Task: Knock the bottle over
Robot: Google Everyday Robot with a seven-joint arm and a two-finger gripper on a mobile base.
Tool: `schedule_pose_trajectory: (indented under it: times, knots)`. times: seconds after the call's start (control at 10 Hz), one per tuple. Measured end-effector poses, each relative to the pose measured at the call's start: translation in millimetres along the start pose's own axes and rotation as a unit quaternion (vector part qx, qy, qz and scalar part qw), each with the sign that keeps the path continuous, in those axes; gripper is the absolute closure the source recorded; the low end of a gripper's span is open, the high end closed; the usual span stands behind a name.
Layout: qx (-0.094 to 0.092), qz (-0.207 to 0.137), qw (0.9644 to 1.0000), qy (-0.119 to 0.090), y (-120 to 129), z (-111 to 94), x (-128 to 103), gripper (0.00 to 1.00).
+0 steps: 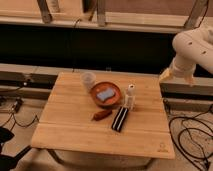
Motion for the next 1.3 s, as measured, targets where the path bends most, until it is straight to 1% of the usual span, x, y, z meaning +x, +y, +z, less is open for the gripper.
schedule_pose_trajectory:
  times: [0.1,0.2,0.6,0.7,0.8,0.9,1.0,1.1,1.2,1.3]
  knots:
    - [0.000,0.000,1.0000,0.000,0,0,0,0.22]
    - [0.000,0.000,1.0000,0.000,0,0,0,0.30]
    - [0.000,0.000,1.0000,0.000,0,0,0,0.70]
    - [0.001,-0.001,1.0000,-0.001,0,-1,0,0.80]
    - [0.006,-0.007,1.0000,0.001,1,-1,3,0.92]
    - [0.013,-0.018,0.9997,0.005,2,-1,10,0.98]
    - [0.025,-0.042,0.9987,0.015,8,0,26,1.00]
    - [0.033,-0.061,0.9974,0.022,14,1,38,1.00]
    - [0.041,-0.084,0.9951,0.033,24,3,54,1.00]
    - [0.046,-0.105,0.9923,0.046,35,6,71,1.00]
